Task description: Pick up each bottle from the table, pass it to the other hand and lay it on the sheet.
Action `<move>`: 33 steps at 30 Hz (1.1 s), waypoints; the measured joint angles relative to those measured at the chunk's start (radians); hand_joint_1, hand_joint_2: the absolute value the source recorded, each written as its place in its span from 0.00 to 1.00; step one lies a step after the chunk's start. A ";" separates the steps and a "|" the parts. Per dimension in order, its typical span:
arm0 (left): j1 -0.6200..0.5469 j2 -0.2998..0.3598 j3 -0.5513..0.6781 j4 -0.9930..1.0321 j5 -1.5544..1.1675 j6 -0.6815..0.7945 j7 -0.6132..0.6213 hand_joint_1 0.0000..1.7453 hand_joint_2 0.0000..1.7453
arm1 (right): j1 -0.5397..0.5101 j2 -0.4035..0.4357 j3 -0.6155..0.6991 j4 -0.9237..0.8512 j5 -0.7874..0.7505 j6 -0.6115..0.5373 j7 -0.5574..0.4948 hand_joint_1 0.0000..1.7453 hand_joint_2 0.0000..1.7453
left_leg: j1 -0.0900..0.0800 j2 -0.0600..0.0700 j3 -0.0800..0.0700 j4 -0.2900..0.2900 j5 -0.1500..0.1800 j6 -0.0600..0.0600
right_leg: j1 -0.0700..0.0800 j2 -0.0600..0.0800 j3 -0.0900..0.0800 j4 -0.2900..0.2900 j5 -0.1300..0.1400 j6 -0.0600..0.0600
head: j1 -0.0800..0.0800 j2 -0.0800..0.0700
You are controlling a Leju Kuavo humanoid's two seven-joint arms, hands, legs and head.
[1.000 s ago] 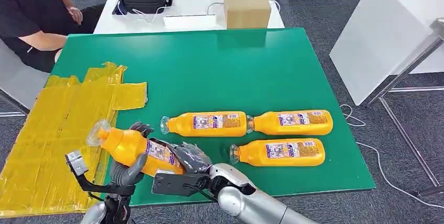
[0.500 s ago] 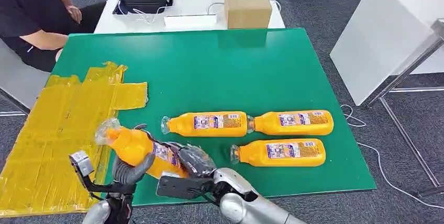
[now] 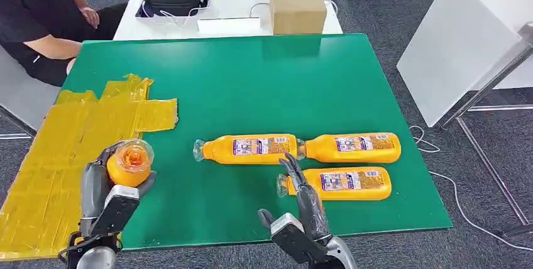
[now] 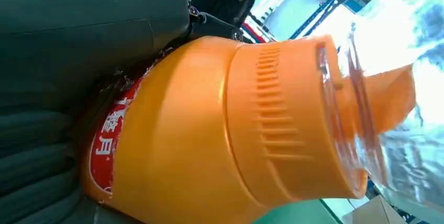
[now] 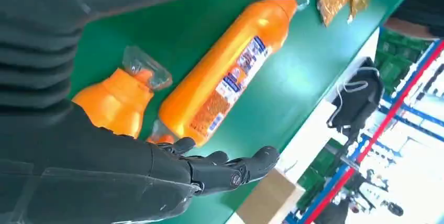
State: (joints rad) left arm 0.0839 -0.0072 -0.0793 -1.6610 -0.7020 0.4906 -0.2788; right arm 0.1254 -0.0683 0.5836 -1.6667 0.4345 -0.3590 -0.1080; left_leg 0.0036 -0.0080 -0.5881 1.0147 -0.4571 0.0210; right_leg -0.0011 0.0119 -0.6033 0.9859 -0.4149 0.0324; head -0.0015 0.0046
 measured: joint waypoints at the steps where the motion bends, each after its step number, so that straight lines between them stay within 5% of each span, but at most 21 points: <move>1: 0.002 0.003 0.004 -0.004 -0.044 0.013 0.015 1.00 1.00 | 0.008 -0.002 -0.007 -0.010 0.005 -0.003 0.002 0.00 0.00 | 0.000 0.000 0.000 0.000 0.000 0.000 | 0.000 0.000 0.000 0.000 0.000 0.000 | 0.000 0.000; 8: 0.023 0.051 0.021 -0.014 -0.479 0.030 0.161 1.00 1.00 | 0.076 -0.039 -0.076 -0.106 0.000 0.026 0.017 0.00 0.00 | 0.000 0.000 0.000 0.000 0.000 0.000 | 0.000 0.000 0.000 0.000 0.000 0.000 | 0.000 0.000; 16: 0.021 0.084 -0.045 0.098 -0.655 -0.015 0.237 1.00 1.00 | 0.068 -0.042 -0.078 -0.117 -0.005 0.091 0.031 0.00 0.00 | 0.000 0.000 0.001 0.000 0.000 0.000 | 0.000 0.000 0.000 0.000 0.000 0.000 | 0.000 0.000; 17: 0.017 0.088 -0.055 0.122 -0.672 -0.016 0.246 0.00 1.00 | 0.065 -0.042 -0.078 -0.117 -0.006 0.100 0.031 0.00 0.00 | 0.000 0.000 0.001 0.000 0.000 0.000 | 0.000 0.000 0.000 0.000 0.000 0.000 | 0.000 0.000; 18: 0.012 0.092 -0.065 0.150 -0.695 -0.016 0.257 0.00 0.00 | 0.061 -0.042 -0.078 -0.117 -0.009 0.112 0.031 0.00 0.00 | 0.000 0.000 0.001 0.000 0.000 0.000 | 0.000 0.000 0.000 0.000 0.000 0.000 | 0.000 0.000; 33: -0.126 0.134 -0.118 0.480 -0.867 0.033 0.425 0.00 0.00 | 0.024 -0.040 -0.075 -0.101 -0.011 0.173 0.031 0.00 0.00 | 0.000 -0.001 0.005 0.000 0.000 0.000 | 0.000 0.000 0.006 0.000 0.000 0.000 | 0.000 0.000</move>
State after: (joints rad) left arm -0.0425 0.1270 -0.1972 -1.1806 -1.5686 0.5238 0.1457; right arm 0.1492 -0.1083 0.5085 -1.7678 0.4231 -0.1858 -0.0774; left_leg 0.0034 -0.0086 -0.5828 1.0145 -0.4571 0.0211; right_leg -0.0011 0.0114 -0.5972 0.9858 -0.4153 0.0323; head -0.0015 0.0046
